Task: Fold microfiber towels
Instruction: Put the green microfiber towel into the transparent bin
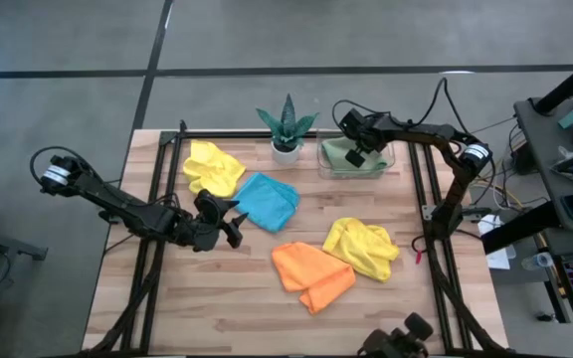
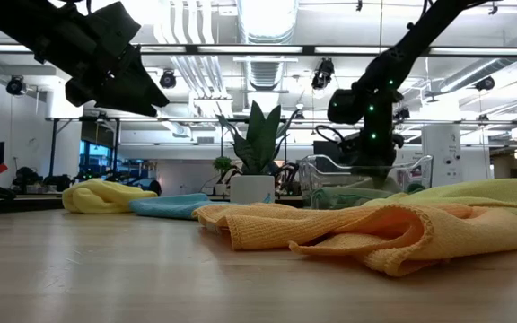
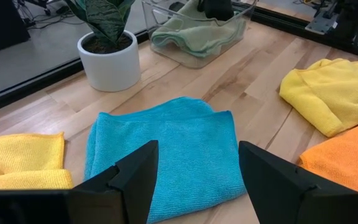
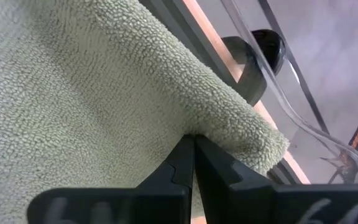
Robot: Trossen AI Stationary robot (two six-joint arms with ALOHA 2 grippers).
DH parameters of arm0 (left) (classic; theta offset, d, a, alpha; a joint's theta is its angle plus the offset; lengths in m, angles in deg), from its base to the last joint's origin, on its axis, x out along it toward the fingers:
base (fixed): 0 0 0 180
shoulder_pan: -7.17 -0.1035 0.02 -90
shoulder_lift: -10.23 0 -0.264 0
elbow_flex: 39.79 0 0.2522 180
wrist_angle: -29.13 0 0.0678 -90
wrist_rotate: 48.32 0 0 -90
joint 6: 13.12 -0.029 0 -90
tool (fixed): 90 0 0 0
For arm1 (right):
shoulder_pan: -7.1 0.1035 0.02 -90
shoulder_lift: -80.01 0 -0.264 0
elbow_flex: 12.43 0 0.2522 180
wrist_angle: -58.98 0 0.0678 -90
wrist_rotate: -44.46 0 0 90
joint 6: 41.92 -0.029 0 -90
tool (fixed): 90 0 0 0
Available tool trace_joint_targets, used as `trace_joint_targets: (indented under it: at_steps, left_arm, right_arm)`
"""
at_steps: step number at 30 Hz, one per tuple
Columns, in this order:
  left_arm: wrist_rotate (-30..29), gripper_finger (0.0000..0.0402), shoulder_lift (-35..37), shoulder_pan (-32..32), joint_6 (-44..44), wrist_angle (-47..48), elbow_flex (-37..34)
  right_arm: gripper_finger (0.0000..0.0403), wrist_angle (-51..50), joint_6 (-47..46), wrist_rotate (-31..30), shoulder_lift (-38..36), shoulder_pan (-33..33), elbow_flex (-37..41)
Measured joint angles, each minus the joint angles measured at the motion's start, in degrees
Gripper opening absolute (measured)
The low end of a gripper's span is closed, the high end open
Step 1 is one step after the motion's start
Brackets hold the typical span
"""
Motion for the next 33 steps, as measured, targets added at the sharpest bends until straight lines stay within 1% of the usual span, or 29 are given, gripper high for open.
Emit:
trace_joint_targets:
  at_steps: [4,7,8,12,14,19,29,31,33]
  left_arm:
    - [0.0,0.0207,0.0,-0.1,0.0,0.0,0.0]
    - [-0.1,0.0207,0.0,-0.1,0.0,0.0,0.0]
    - [-0.1,0.0207,0.0,-0.1,0.0,0.0,0.0]
    - [-0.2,0.0207,0.0,-0.1,0.0,0.0,0.0]
    - [-0.3,0.0207,0.0,-0.1,0.0,0.0,0.0]
    - [-0.3,0.0207,0.0,-0.1,0.0,0.0,0.0]
    - [-0.3,0.0207,0.0,-0.1,0.0,0.0,0.0]
    - [-0.3,0.0207,0.0,-0.1,0.0,0.0,0.0]
    - [-0.3,0.0207,0.0,-0.1,0.0,0.0,0.0]
  right_arm:
    - [0.0009,-0.8,-1.3,1.1,-0.1,1.2,-1.1]
    - [0.0009,-1.2,-1.8,4.1,-0.1,2.6,-2.0]
    - [0.0009,-1.3,-1.9,6.0,-0.1,3.0,-2.2]
    - [0.0009,-0.8,-1.7,18.0,-0.2,4.4,-3.0]
    - [0.0009,0.8,-1.1,20.7,-0.2,4.9,-3.0]
    - [0.0009,3.6,-0.1,20.4,-0.1,4.6,-2.4]
    - [0.0009,8.9,1.0,19.3,0.0,1.4,1.2]
    - [0.0009,9.0,1.0,17.4,0.0,0.9,2.1]
    - [0.0009,9.0,1.4,12.8,0.1,0.5,2.9]
